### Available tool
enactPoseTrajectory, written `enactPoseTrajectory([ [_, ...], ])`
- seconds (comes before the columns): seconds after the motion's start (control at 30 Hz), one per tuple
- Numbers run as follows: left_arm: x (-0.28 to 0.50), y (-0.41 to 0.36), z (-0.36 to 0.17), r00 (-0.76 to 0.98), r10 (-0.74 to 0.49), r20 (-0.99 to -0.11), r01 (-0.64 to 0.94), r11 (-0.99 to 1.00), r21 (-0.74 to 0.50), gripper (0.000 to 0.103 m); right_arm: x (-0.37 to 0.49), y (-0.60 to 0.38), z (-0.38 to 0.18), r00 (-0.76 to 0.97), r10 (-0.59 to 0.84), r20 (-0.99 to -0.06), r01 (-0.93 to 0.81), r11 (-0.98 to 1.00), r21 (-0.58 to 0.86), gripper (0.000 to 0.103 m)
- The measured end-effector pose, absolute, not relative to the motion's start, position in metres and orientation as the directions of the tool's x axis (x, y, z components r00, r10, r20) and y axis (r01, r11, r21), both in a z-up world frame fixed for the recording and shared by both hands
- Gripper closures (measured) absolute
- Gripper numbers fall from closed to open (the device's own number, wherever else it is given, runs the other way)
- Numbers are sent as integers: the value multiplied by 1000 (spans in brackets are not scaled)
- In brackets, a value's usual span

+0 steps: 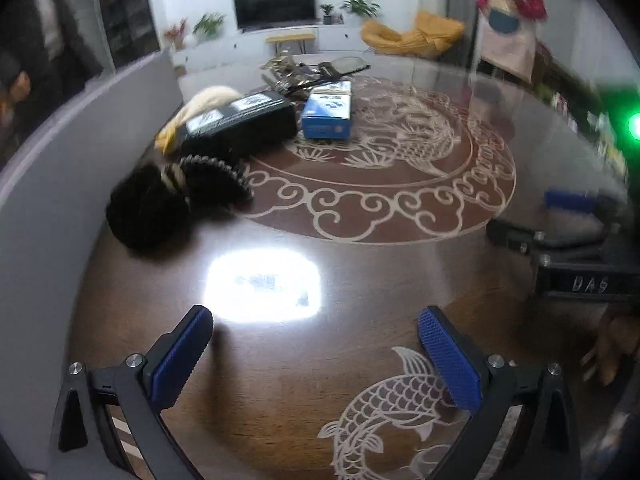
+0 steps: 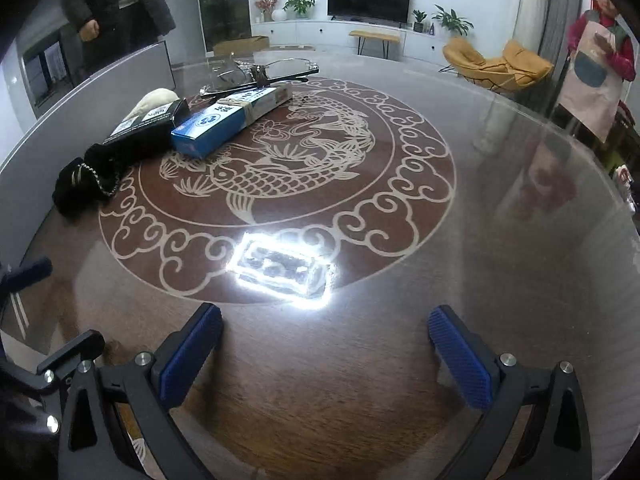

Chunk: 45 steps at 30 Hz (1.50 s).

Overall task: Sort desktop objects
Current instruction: 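Move both open tools back over the table toward the blue box, then grasp the blue-and-white medicine box with the right tool and lift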

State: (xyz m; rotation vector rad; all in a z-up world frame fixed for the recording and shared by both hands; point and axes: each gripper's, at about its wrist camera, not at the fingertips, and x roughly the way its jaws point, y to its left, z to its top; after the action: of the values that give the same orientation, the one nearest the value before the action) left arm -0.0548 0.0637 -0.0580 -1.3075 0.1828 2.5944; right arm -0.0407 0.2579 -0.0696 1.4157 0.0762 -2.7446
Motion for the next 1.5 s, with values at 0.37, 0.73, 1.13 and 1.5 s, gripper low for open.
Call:
enactPoseTrajectory([
  [0.37,-61,59,-63,-577,129,-807,-218,-976,0,0,-41,257,-69,-578,-28,-816,69,-998,-14,0],
  [0.73,-68,45,-63,-586,67,-808,-114,-993,0,0,-55,250,-75,-566,-27,-824,69,-998,-15,0],
  [1.13,-70,48,-64,-593,69,-803,-119,-993,3,0,-226,182,-47,-527,-206,-825,13,-972,234,28],
  [1.5,-70,49,-64,-592,71,-802,-121,-993,1,0,-199,176,-75,-527,-132,-840,171,-984,47,58],
])
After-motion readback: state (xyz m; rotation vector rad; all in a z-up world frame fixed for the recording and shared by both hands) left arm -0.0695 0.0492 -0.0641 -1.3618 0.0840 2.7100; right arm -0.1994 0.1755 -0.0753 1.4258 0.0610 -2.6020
